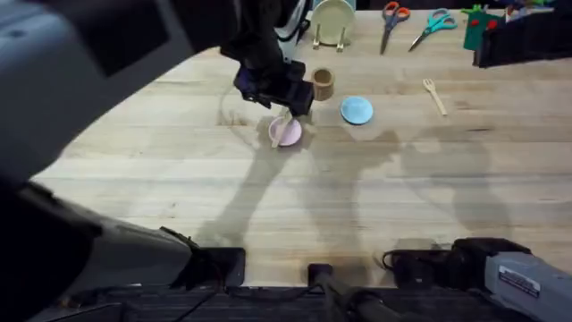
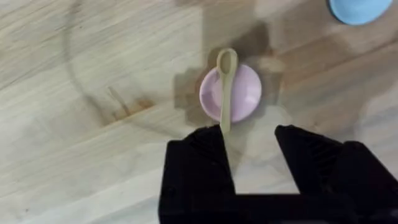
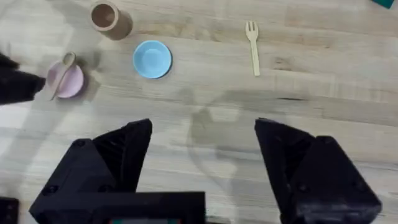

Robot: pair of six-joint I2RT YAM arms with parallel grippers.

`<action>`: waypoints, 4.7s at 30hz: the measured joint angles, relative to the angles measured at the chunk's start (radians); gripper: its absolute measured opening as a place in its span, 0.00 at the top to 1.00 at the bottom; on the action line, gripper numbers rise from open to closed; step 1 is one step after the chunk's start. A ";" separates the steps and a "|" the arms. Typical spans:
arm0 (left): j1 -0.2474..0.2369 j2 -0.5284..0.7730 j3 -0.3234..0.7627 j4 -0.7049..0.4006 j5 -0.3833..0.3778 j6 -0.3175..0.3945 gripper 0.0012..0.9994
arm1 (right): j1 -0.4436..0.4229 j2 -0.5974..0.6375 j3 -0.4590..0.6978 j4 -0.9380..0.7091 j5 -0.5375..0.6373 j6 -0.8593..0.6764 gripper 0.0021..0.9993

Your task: Pick up a utensil and set it on the pink plate, then put the other utensil in the container.

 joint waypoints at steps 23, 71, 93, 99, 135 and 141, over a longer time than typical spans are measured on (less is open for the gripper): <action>0.000 -0.384 0.000 -0.111 -0.018 0.033 0.01 | 0.000 0.000 0.000 0.000 0.000 0.000 0.00; 0.001 -0.571 -0.676 0.684 0.128 0.346 0.01 | 0.000 0.000 0.000 0.000 0.000 0.000 0.00; 0.001 -0.465 -0.682 0.717 0.172 0.349 0.01 | -0.067 0.114 0.003 -0.040 0.000 -0.057 0.00; 0.001 -0.465 -0.682 0.717 0.172 0.349 0.01 | -0.132 0.264 0.003 -0.017 0.000 -0.156 0.00; 0.001 -0.465 -0.682 0.716 0.172 0.349 0.01 | -0.217 0.921 0.007 0.480 0.000 -0.342 0.00; 0.001 -0.465 -0.682 0.715 0.172 0.349 0.01 | -0.217 0.928 0.015 0.475 0.000 -0.345 0.00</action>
